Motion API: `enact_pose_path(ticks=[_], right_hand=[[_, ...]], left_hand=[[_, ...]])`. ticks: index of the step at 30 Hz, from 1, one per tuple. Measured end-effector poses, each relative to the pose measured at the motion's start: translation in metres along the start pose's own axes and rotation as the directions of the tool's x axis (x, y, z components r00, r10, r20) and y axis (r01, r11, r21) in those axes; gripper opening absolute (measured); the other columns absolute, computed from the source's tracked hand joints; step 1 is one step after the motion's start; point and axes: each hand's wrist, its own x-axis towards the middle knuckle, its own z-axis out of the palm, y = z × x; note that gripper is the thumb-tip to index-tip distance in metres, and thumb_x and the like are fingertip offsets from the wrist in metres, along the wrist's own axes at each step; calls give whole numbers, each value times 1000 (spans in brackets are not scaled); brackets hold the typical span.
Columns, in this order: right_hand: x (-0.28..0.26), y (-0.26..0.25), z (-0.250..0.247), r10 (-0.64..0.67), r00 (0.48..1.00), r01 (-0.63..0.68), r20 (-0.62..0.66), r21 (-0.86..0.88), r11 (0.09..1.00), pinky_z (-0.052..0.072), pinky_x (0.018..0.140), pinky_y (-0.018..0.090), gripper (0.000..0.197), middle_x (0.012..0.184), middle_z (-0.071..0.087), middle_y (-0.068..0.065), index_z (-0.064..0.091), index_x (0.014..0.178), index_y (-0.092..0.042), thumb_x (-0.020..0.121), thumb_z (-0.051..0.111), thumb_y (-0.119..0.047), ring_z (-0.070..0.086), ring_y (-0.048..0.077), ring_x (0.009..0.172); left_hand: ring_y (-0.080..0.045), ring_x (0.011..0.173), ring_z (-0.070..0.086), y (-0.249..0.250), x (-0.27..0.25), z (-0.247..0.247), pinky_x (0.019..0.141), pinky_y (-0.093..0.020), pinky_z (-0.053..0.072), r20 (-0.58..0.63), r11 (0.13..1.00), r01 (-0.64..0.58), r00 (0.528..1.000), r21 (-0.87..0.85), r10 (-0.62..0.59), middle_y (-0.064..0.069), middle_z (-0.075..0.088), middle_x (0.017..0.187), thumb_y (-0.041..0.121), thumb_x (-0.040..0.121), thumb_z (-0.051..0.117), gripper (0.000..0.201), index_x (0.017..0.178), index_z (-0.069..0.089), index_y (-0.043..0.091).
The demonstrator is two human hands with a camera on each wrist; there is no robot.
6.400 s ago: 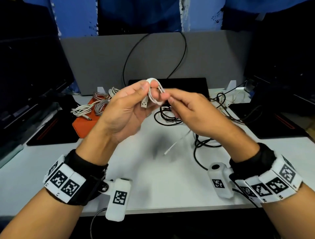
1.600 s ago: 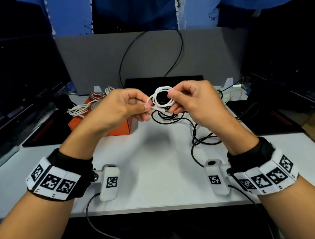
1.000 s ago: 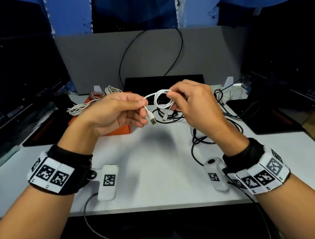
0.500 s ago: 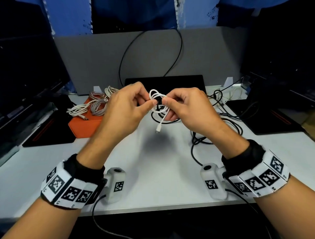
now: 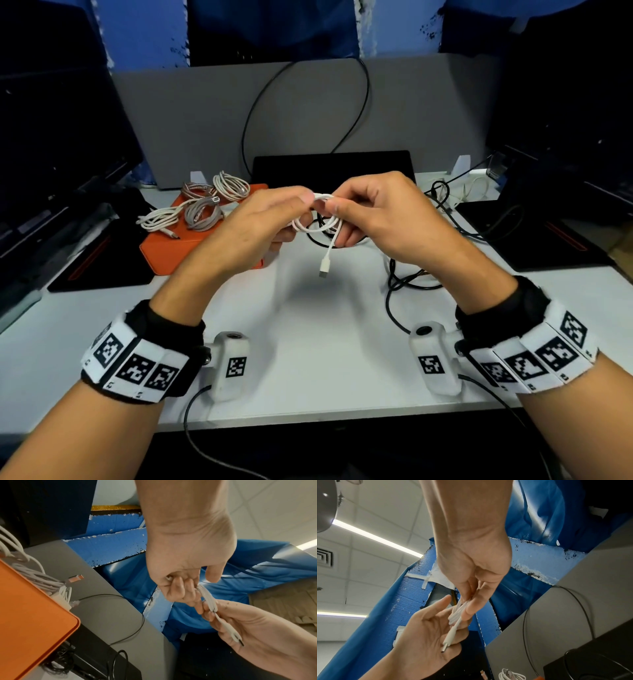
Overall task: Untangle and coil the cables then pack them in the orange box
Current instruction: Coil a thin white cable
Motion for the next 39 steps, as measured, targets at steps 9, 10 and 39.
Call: enact_pose_path(ticks=[9, 10, 39], right_hand=[[3, 4, 2, 30, 998, -23, -47, 145, 989, 65, 75, 39, 12, 71, 75, 8, 78, 94, -11, 99, 69, -18, 77, 22, 70], [3, 5, 2, 44, 999, -38, -21, 208, 977, 65, 75, 34, 10, 73, 75, 8, 78, 99, -8, 99, 69, -13, 77, 20, 72], [11, 10, 22, 283, 951, -227, 124, 901, 369, 59, 63, 18, 16, 89, 73, 6, 66, 106, -6, 105, 50, -3, 71, 9, 71]], left_hand=[[-11, 54, 53, -9, 7, 1, 53, -26, 39, -145, 965, -120, 977, 231, 156, -1, 64, 67, 33, 107, 49, 23, 103, 65, 17], [-11, 56, 57, -10, 8, 3, 54, -24, 41, -184, 965, -118, 969, 236, 164, 0, 65, 69, 31, 107, 50, 22, 104, 65, 16], [-24, 46, 41, 0, 5, 9, 44, -26, 32, -193, 995, -69, 980, -68, 55, -12, 60, 61, 18, 108, 49, 22, 101, 61, 1]])
